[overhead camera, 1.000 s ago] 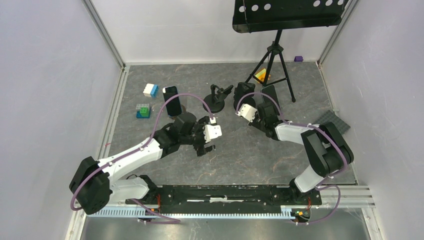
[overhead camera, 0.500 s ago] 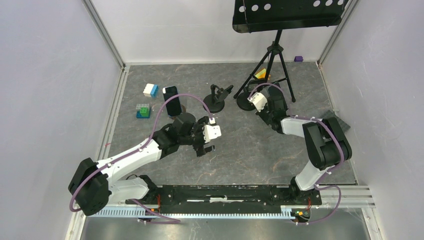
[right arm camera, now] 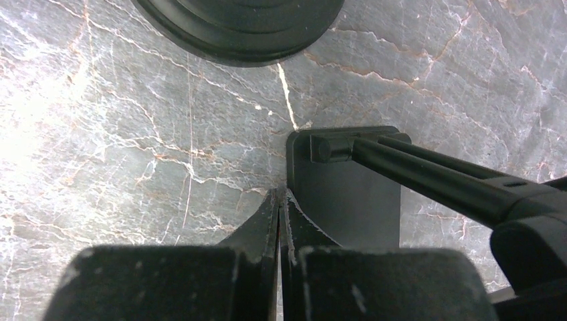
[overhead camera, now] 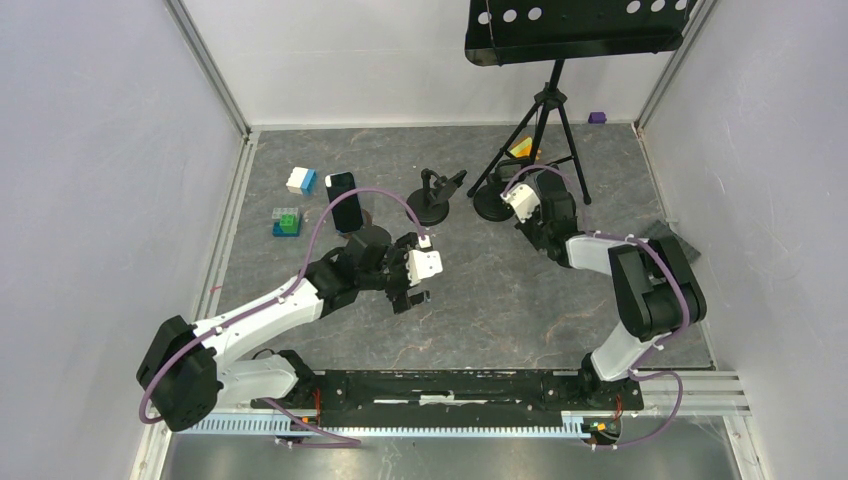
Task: Place the phone on the phone stand
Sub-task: Move the phone stand with the phone to the center of the board, then reset both arms
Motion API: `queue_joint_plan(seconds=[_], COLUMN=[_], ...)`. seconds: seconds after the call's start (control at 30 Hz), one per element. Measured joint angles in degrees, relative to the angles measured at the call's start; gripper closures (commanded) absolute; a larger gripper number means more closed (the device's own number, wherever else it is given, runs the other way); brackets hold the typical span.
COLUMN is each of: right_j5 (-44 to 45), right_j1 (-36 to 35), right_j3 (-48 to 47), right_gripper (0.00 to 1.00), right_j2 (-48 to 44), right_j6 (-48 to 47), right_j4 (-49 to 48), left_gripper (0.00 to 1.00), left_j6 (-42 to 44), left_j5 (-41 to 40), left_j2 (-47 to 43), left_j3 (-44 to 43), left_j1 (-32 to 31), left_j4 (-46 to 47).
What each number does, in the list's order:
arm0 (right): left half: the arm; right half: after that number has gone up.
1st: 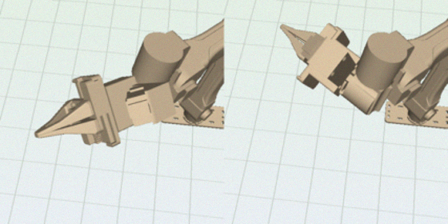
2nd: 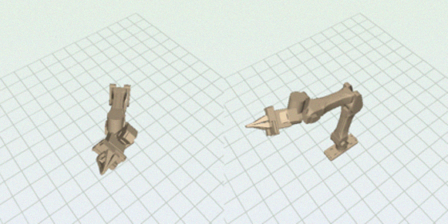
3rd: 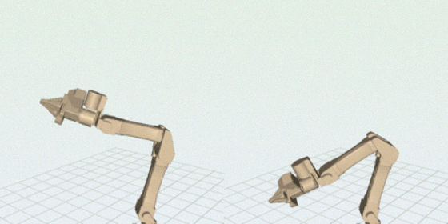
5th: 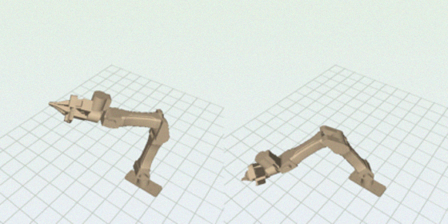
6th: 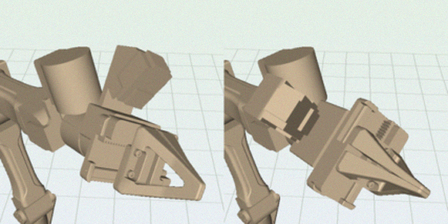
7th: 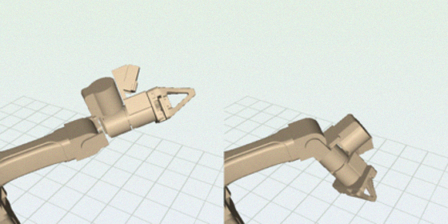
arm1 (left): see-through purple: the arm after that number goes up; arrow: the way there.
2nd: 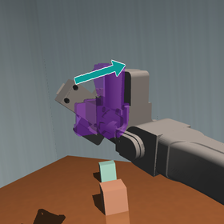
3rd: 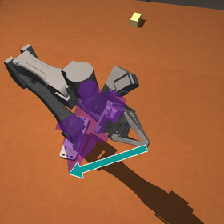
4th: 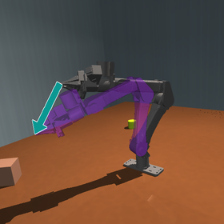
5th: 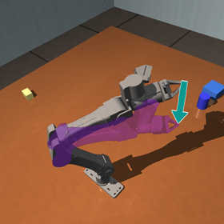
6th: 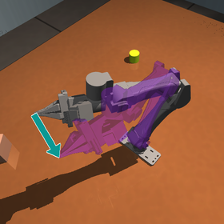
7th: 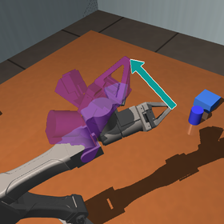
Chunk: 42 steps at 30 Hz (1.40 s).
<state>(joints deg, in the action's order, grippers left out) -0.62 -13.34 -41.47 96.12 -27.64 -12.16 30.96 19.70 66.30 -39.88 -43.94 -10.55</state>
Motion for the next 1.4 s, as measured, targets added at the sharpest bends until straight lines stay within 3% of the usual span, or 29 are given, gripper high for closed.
queue_joint_plan(seconds=[0.8,1.0,1.13,1.4], right_j5=[-5.2,-7.1,-10.3,-16.1], right_j1=[4.1,4.4,4.5,4.5], right_j3=[-2.1,-1.3,2.0,6.4], right_gripper=[0.99,0.87,0.74,0.35], right_j2=[0.6,-0.9,-6.2,-19.0], right_j6=[5.9,5.3,4.6,3.2], right_j4=[2.9,4.2,10.6,24.8], left_gripper=[0.01,0.00,0.00,0.00], left_j6=[0.0,0.0,0.0,-1.2], left_j5=[0.0,-0.6,-1.3,-1.6], left_j2=[-0.3,-0.3,-0.3,-4.5], left_j3=[0.6,0.6,0.6,0.7], left_j1=[0.0,0.4,1.9,7.7], left_j4=[0.2,0.3,0.4,0.4])
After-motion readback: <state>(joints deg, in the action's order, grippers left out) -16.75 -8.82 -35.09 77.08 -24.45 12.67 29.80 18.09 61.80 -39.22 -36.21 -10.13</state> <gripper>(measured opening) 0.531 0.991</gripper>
